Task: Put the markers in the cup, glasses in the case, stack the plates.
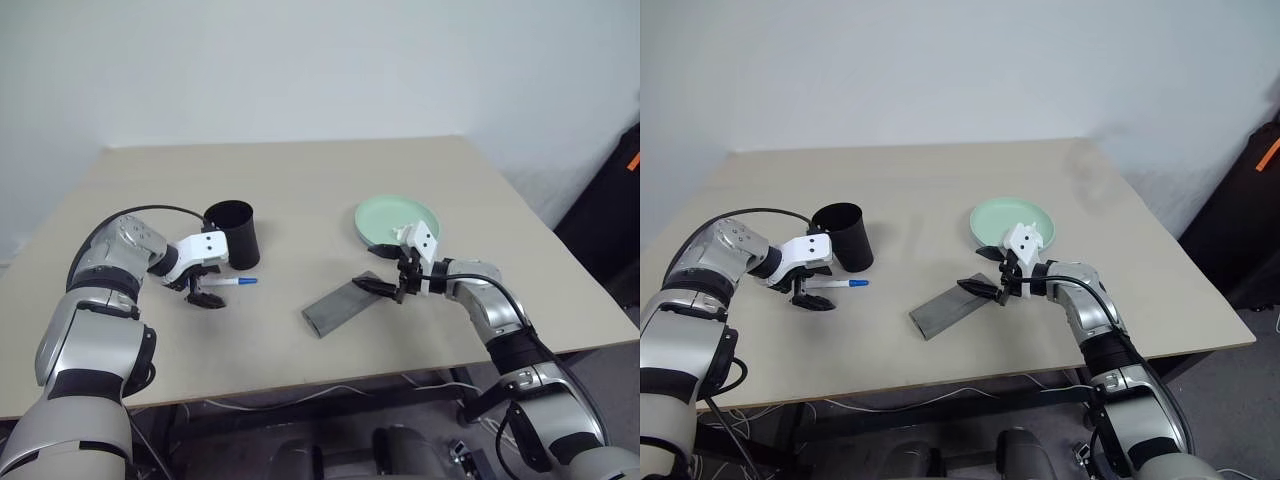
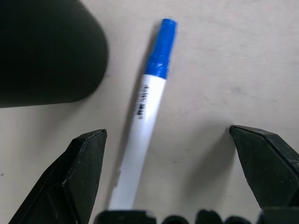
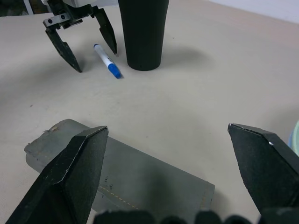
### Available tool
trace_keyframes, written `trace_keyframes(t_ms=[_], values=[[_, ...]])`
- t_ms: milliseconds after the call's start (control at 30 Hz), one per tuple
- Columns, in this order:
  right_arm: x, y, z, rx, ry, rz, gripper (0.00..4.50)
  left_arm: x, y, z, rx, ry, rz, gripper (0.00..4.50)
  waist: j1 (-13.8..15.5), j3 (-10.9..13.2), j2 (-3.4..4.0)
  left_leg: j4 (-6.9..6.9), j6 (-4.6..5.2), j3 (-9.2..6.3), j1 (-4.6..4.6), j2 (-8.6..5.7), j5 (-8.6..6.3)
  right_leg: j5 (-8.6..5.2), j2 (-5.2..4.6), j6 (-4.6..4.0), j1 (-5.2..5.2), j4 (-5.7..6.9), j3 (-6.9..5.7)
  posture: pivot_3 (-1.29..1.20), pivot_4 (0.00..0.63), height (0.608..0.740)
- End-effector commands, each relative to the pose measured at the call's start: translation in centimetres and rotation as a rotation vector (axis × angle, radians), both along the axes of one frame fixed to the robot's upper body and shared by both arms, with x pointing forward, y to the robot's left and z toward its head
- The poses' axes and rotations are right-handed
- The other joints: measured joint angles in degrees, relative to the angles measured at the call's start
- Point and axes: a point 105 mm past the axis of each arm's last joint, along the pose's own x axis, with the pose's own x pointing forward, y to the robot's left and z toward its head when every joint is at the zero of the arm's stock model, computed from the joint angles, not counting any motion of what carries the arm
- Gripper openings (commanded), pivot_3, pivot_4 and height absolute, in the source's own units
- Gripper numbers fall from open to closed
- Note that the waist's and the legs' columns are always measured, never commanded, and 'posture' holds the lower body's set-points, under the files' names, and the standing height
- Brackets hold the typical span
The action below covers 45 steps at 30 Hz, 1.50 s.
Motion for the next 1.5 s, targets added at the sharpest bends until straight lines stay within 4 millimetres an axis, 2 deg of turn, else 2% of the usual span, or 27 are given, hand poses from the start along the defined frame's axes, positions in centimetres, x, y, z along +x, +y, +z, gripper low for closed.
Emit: trace_keyframes(t_ms=[33, 400, 667, 867, 1100, 1200, 1500], values=[[0.4, -0.2, 2.1, 0.016, -0.071, 0.0, 4.46, -0.6, -0.2, 0.3, -0.017, 0.057, -0.036, 4.48, 0.0, 0.0, 0.0, 0.0, 0.0, 0.0, 0.0, 0.0, 0.0, 0.0, 0.0, 0.0, -0.01, 0.0, 0.0, 0.0, 0.0, 0.72], [0.4, 0.0, 2.0, 0.018, -0.067, -0.001, 4.46, -2.1, -0.5, 1.2, -0.088, 0.127, -0.13, 4.48, -0.01, 0.0, 0.0, 0.01, 0.0, -0.01, 0.0, 0.01, 0.0, 0.0, 0.0, -0.01, -0.02, 0.03, 0.01, 0.0, 0.0, 0.72], [0.4, 0.4, 1.7, 0.02, -0.059, 0.009, 4.46, -1.3, -0.8, 3.0, -0.101, 0.045, -0.15, 4.48, 0.02, 0.0, 0.0, 0.12, 0.01, -0.06, -0.03, -0.01, 0.0, -0.01, -0.01, -0.01, -0.01, 0.14, 0.0, 0.0, 0.0, 0.72], [0.6, 0.7, 2.0, 0.027, -0.064, 0.013, 4.46, -2.1, 0.0, 0.7, 0.012, 0.092, -0.172, 4.48, 0.0, 0.0, -0.01, 0.26, 0.0, -0.04, 0.06, -0.02, 0.0, -0.03, -0.04, -0.01, -0.03, 0.53, 0.03, 0.0, 0.0, 0.72], [0.5, 0.4, 1.8, 0.027, -0.065, 0.005, 4.46, -3.0, 0.6, -1.3, 0.045, 0.158, -0.155, 4.48, 0.0, -0.01, 0.0, 0.3, -0.01, -0.02, 0.13, 0.01, 0.0, -0.1, -0.04, -0.12, -0.05, 0.67, 0.05, 0.0, 0.0, 0.72], [0.5, 0.2, 1.8, 0.026, -0.065, -0.001, 4.46, -3.2, 0.3, -1.4, 0.015, 0.18, -0.144, 3.63, -0.02, -0.01, 0.02, 0.3, -0.01, -0.01, 0.15, 0.02, 0.0, -0.1, -0.05, -0.12, -0.04, 0.67, 0.06, 0.0, 0.0, 0.72], [0.6, 0.1, 1.9, 0.023, -0.067, -0.004, 4.46, -2.7, -0.5, -0.8, -0.03, 0.165, -0.142, 0.61, -0.27, -0.01, 0.02, 0.3, 0.01, 0.01, 0.11, -0.01, -0.01, -0.1, -0.05, -0.1, -0.08, 0.63, 0.1, 0.0, 0.0, 0.72]])
